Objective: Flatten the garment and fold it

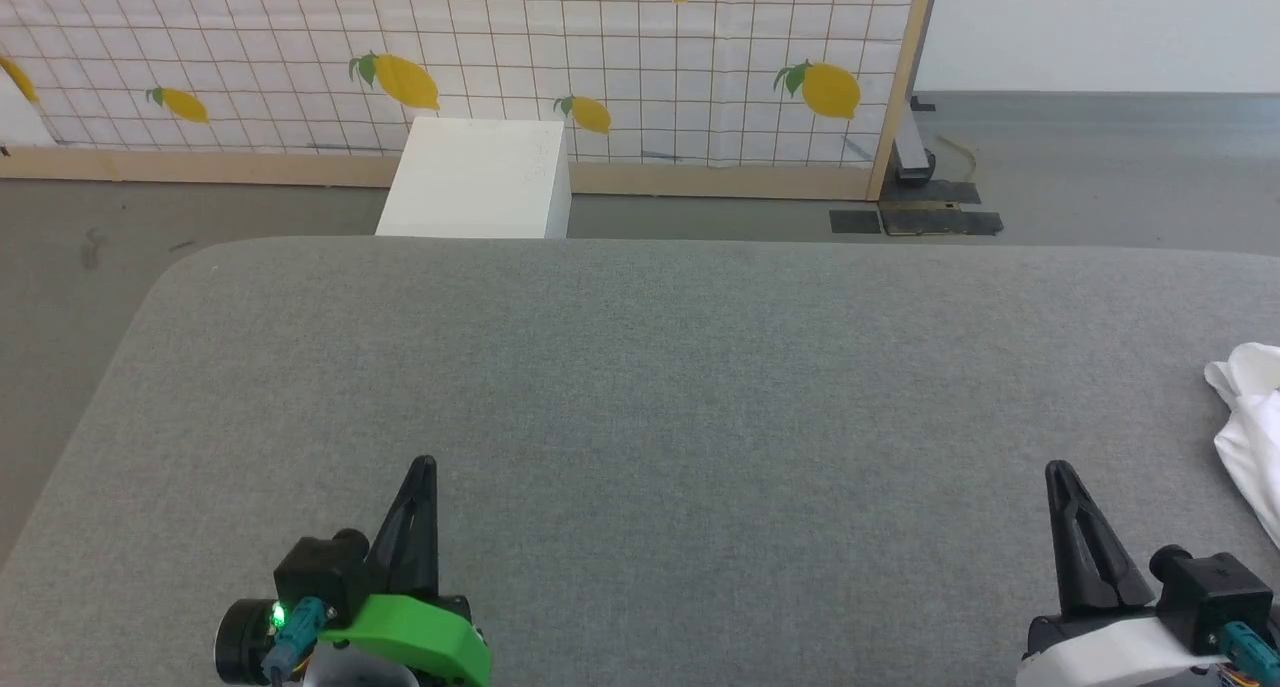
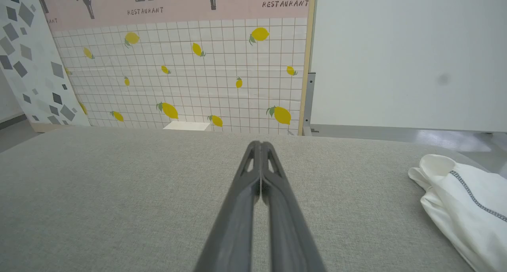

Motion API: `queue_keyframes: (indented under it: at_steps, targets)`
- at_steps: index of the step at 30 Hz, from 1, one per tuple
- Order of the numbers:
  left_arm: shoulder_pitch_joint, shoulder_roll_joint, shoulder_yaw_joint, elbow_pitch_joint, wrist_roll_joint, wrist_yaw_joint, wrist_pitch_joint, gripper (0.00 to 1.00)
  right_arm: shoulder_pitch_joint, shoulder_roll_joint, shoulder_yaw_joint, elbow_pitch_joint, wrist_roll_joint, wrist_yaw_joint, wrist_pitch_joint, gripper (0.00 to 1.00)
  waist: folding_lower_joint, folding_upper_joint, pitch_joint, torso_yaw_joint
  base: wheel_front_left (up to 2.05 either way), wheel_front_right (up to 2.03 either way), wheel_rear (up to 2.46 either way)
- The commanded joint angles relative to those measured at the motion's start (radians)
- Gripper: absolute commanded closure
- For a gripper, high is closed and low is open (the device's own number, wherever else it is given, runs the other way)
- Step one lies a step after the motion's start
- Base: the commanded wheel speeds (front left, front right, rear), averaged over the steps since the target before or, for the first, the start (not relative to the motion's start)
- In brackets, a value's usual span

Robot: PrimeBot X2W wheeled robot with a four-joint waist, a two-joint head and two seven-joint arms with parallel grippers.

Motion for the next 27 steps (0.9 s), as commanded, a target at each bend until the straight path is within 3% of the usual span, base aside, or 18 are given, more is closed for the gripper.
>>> queue_keyframes:
  at_steps: [1,27]
  targets:
    - [0.0,0.0,0.001,-0.003,0.003,0.001,0.005,1.0,-0.002,0.0,0.001,-0.001,-0.001,0.0,0.004,1.0,0.0001,0.0,0.0,-0.001,0.0,0.0,0.0]
    - [0.0,-0.001,0.017,-0.039,0.038,0.015,0.057,1.0,-0.027,0.001,0.018,-0.007,-0.016,0.0,0.046,1.0,0.0001,0.0,0.007,-0.013,0.0,0.0,0.0]
